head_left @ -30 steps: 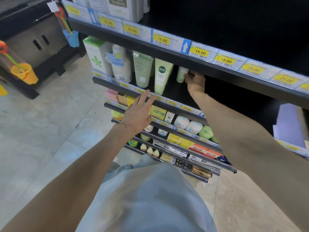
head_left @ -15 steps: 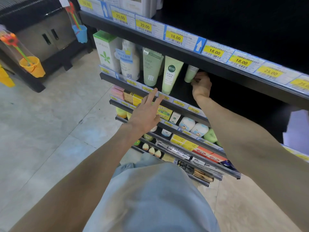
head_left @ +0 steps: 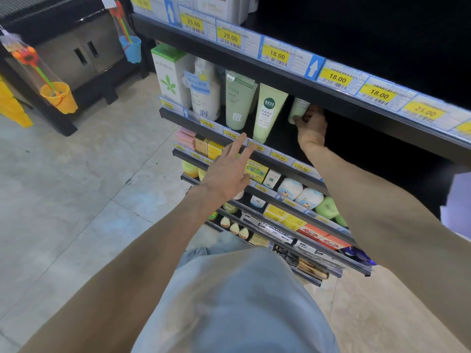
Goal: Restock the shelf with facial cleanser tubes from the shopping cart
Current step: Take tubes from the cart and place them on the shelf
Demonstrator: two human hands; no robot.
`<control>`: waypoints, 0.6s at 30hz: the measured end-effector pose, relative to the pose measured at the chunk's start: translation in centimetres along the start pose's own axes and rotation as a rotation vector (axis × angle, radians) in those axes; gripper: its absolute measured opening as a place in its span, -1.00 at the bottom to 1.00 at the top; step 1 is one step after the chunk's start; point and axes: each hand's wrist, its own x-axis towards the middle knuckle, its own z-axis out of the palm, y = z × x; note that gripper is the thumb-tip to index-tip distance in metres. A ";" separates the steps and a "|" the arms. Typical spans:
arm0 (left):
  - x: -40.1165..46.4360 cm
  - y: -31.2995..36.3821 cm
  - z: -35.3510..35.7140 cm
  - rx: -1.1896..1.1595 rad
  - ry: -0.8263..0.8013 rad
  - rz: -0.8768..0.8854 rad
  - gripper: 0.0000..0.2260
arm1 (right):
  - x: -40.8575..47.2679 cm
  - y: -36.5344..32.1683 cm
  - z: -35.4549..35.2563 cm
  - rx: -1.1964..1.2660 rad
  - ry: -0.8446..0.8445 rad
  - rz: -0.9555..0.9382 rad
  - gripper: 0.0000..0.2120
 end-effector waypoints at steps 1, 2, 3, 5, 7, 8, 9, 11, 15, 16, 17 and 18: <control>0.0 0.0 0.1 0.004 -0.001 -0.002 -0.31 | 0.2 0.0 0.0 -0.013 -0.007 -0.003 -0.71; -0.1 0.1 0.1 0.008 -0.004 -0.004 -0.31 | 0.4 0.0 -0.1 -0.021 -0.014 0.000 -0.71; -0.1 0.2 0.1 0.011 -0.006 -0.007 -0.31 | 0.6 0.0 -0.1 -0.027 -0.019 0.002 -0.70; -0.2 0.3 0.0 0.016 -0.009 -0.014 -0.30 | 0.5 -0.1 -0.2 -0.035 -0.026 0.012 -0.68; -0.4 0.4 -0.1 0.015 -0.016 -0.023 -0.30 | 0.1 -0.4 -0.4 -0.011 -0.040 0.035 -0.62; -0.5 0.5 -0.3 0.014 -0.021 -0.026 -0.30 | -0.3 -0.5 -0.7 0.000 -0.050 0.046 -0.59; -0.7 0.5 -0.4 0.015 -0.026 -0.028 -0.29 | -0.9 -0.7 -1.0 0.003 -0.065 0.052 -0.55; -1.2 0.8 -0.8 0.011 -0.039 -0.028 -0.29 | -2.4 -0.9 -2.1 -0.016 -0.106 0.034 -0.47; -2.8 1.8 -2.2 0.012 -0.087 -0.026 -0.31 | -6.3 -1.5 -5.2 -0.104 -0.171 -0.066 -0.39; -3.4 2.1 -2.6 0.017 -0.092 -0.019 -0.32 | -7.4 -1.8 -6.1 -0.126 -0.179 -0.085 -0.37; -3.9 2.4 -3.0 0.025 -0.096 -0.011 -0.34 | -8.5 -2.0 -6.9 -0.144 -0.186 -0.100 -0.35; -4.4 2.7 -3.3 0.036 -0.100 -0.005 -0.35 | -9.7 -2.2 -7.8 -0.156 -0.196 -0.107 -0.32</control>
